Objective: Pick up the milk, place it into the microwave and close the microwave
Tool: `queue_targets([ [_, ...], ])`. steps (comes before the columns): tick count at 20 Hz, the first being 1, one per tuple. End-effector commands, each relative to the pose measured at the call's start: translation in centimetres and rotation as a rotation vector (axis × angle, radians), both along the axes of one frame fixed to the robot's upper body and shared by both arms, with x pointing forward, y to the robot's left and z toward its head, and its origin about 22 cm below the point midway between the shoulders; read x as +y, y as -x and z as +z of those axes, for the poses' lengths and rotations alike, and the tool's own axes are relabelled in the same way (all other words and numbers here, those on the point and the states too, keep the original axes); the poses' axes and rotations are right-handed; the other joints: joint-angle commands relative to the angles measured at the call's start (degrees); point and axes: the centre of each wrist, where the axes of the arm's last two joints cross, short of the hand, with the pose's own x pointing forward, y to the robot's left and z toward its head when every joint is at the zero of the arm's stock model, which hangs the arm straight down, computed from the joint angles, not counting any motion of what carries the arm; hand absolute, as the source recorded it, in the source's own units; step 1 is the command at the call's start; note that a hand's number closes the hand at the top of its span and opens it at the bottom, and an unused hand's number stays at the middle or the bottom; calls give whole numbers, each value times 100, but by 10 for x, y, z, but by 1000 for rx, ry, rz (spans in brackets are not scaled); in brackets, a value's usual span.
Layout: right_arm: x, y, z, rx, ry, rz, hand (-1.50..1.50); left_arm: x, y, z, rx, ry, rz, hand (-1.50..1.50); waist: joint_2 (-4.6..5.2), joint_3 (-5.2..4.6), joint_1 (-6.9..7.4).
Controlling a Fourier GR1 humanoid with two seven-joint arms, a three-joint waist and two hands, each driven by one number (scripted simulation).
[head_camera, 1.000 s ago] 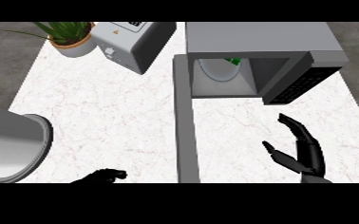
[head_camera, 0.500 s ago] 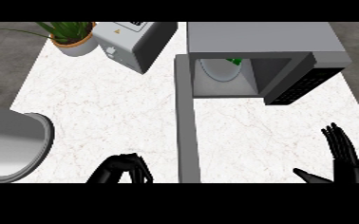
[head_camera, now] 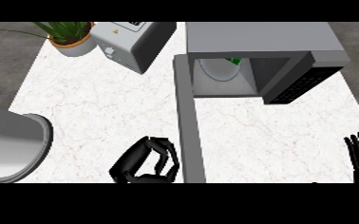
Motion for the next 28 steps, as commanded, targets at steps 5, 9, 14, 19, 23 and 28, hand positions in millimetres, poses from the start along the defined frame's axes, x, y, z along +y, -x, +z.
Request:
queue_targets([
  [5, -23, 0, 9, -70, -14, 40, -150, -56, 10, -39, 163, -188, -305, 150, 17, 2, -31],
  [9, -23, -3, 20, -92, -19, 105, -150, -87, -11, -28, 58, -215, -307, 150, 20, -8, -125],
  [14, -7, -13, 23, -122, -40, 177, -150, -107, 4, -40, 6, -125, -266, 150, 41, -18, -254],
  [19, 4, -32, 39, -161, -49, 234, -150, -128, 12, -21, -23, -46, -245, 150, 46, -29, -424],
  [23, 0, -40, 54, -176, -46, 257, -150, -135, 14, -17, -24, -17, -183, -150, 66, -36, -605],
  [28, 7, -53, 67, -186, -38, 301, -150, -143, -10, 0, -60, -25, -131, 150, 107, -41, -859],
])
